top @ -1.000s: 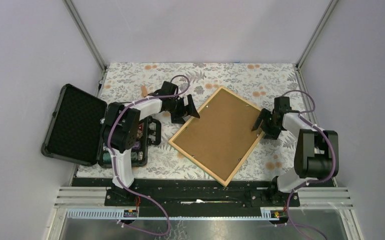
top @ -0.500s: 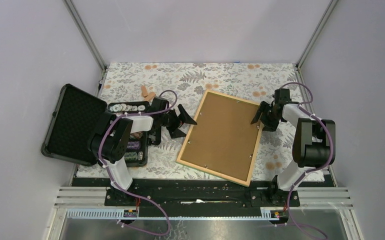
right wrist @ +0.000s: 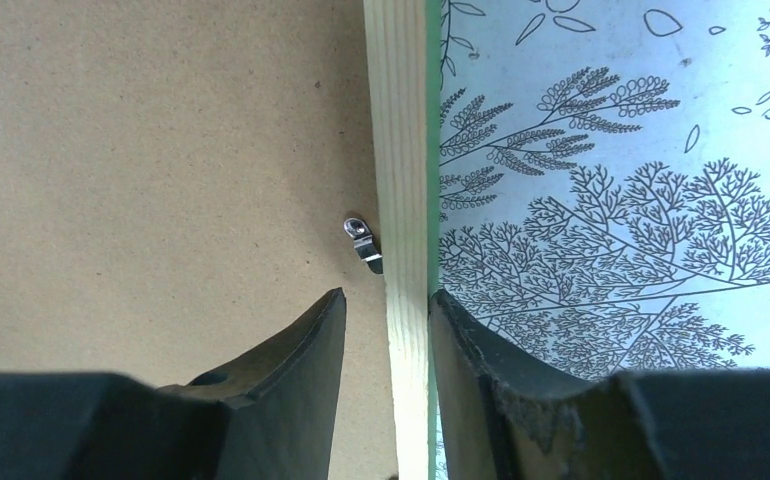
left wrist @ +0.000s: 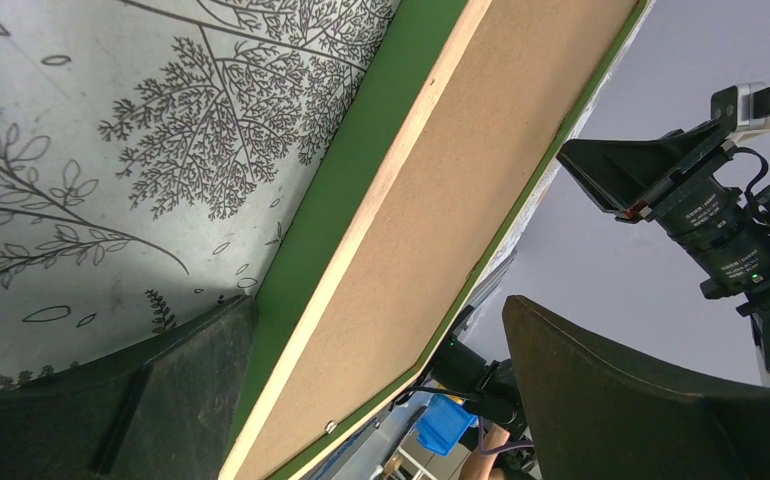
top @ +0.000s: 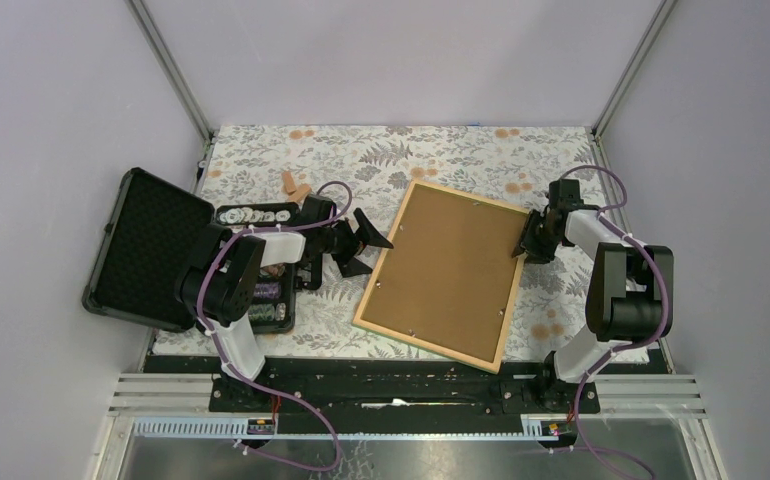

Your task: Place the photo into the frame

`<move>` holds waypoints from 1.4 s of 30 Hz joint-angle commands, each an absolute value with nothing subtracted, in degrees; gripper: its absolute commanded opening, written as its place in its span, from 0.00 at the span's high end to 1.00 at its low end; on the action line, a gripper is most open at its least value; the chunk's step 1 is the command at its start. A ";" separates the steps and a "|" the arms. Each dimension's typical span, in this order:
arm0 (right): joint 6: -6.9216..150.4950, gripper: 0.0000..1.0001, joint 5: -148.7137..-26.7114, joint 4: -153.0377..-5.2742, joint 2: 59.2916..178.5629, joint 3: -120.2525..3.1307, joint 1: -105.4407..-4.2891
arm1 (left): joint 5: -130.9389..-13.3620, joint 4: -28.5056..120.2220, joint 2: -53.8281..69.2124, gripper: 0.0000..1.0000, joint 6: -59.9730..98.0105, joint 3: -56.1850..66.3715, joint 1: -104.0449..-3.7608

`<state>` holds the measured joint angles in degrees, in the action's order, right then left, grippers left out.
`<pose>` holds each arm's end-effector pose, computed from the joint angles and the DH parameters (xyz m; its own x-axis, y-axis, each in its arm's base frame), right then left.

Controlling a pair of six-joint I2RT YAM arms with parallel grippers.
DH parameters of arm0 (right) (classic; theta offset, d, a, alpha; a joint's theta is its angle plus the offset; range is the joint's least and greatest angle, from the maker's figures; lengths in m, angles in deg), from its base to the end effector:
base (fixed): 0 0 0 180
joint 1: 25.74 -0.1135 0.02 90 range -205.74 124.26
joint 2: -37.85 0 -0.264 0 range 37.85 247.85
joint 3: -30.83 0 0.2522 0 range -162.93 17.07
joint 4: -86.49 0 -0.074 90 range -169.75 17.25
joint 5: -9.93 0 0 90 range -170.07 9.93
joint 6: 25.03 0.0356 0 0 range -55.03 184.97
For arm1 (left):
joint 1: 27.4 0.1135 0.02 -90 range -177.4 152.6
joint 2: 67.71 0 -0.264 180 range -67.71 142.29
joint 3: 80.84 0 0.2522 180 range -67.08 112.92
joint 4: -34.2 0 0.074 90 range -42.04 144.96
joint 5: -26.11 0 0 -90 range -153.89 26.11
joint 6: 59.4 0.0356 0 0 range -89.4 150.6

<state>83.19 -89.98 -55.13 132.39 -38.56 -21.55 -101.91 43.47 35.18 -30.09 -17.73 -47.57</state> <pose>0.3174 -0.0171 0.1719 -0.8494 0.3711 -0.3752 0.2748 0.9181 0.2857 0.3112 -0.1377 0.1324 -0.9143 -0.3960 0.0848 -0.2997 0.5210 -0.7992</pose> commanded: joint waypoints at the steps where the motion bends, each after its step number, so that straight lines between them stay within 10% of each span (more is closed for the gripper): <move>1: 81.97 0.56 -87.66 -54.09 132.29 -40.13 -21.87 | -103.06 41.12 33.93 0.01 -30.49 -18.43 -47.18; 20: 82.82 0.55 -85.99 -55.76 138.24 -43.38 -21.88 | -102.64 41.07 33.65 0.02 -30.17 -18.65 -47.02; 42: 82.45 1.00 -88.56 -58.44 136.83 -42.02 -21.96 | -102.56 40.57 33.19 0.02 -30.34 -18.96 -47.07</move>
